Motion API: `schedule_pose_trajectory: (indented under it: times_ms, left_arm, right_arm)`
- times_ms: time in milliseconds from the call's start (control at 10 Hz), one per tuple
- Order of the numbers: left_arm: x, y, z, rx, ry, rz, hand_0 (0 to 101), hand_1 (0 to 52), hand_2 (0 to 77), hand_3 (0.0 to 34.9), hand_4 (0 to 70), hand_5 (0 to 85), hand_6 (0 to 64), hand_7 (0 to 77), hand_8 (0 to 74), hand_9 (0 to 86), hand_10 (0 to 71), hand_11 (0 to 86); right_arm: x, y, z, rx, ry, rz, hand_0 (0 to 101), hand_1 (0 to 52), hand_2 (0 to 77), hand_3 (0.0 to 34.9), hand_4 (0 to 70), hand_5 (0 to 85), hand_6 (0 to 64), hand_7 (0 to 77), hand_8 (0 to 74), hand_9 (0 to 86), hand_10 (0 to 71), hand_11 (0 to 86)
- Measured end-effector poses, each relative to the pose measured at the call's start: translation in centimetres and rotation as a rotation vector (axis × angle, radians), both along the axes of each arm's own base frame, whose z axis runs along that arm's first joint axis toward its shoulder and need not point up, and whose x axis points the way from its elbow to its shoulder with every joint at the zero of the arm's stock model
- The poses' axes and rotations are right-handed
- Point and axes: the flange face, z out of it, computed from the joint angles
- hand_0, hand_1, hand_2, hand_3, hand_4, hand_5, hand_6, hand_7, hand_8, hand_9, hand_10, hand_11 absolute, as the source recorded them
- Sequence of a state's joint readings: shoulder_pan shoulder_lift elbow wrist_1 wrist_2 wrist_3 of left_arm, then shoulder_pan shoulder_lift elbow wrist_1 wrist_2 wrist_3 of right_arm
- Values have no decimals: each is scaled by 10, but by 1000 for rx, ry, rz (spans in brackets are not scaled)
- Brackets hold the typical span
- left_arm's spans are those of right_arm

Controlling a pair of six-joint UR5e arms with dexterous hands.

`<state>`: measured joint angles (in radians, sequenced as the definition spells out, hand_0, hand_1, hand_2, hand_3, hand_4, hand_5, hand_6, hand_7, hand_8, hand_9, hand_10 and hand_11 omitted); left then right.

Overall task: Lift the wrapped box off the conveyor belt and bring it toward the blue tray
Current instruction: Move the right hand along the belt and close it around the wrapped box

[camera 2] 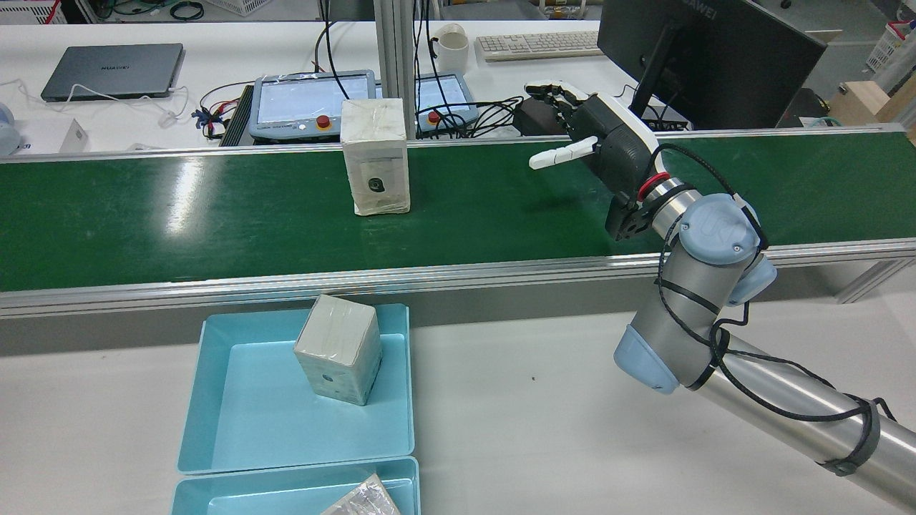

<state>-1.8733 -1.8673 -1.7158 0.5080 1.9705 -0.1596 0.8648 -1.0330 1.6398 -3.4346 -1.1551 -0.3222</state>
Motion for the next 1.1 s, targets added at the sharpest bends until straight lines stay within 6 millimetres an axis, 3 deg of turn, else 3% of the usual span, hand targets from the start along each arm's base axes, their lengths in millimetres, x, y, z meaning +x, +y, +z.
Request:
schedule_pose_trajectory:
  times_ms: [1100]
  left_arm:
    - [0, 0, 0, 0, 0, 0, 0, 0, 5, 0, 0, 5, 0, 5, 5, 0, 0, 5]
  right_arm:
    - [-8, -1, 8, -15, 12, -6, 463, 109, 82, 45, 49, 262, 55, 49, 5, 16, 0, 11]
